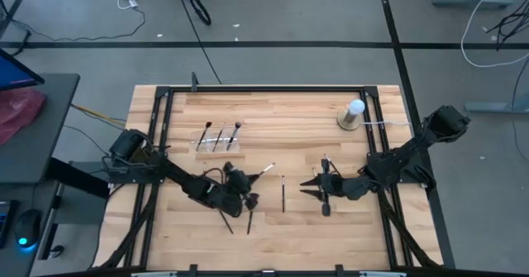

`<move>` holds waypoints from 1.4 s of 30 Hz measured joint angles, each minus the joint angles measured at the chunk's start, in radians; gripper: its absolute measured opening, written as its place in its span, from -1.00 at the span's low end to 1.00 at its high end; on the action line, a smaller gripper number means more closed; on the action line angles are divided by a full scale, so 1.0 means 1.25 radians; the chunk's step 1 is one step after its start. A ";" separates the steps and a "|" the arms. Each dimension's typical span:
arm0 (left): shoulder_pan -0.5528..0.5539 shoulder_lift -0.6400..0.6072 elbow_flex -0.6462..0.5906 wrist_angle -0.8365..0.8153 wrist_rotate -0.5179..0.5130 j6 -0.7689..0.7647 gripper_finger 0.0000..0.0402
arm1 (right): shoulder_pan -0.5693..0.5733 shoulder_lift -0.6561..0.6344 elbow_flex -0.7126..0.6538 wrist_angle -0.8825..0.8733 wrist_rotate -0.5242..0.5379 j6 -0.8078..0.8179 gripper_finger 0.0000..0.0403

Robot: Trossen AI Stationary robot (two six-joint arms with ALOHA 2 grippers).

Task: Pick & Place Makeup Brushes
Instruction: Put the black eyeshadow brush into the transparent organizer

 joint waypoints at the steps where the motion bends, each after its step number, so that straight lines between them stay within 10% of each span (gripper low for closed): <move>1: 0.004 0.000 0.011 0.041 0.006 0.052 -0.93 | -0.012 0.020 0.000 0.007 -0.002 0.007 -0.54; 7: 0.018 -0.003 0.091 0.164 0.045 0.306 -0.93 | -0.077 0.165 0.000 0.196 -0.008 0.003 -0.37; 17: 0.017 -0.003 0.119 0.158 0.052 0.354 -0.92 | -0.114 0.253 0.000 0.607 -0.004 -0.156 -0.17; 34: 0.026 -0.001 0.119 0.156 0.056 0.346 -0.90 | -0.141 0.251 0.000 0.630 -0.065 -0.092 -0.83; 42: 0.056 0.000 0.119 0.137 0.133 0.325 -0.57 | -0.141 0.251 0.001 0.624 -0.077 -0.096 -0.94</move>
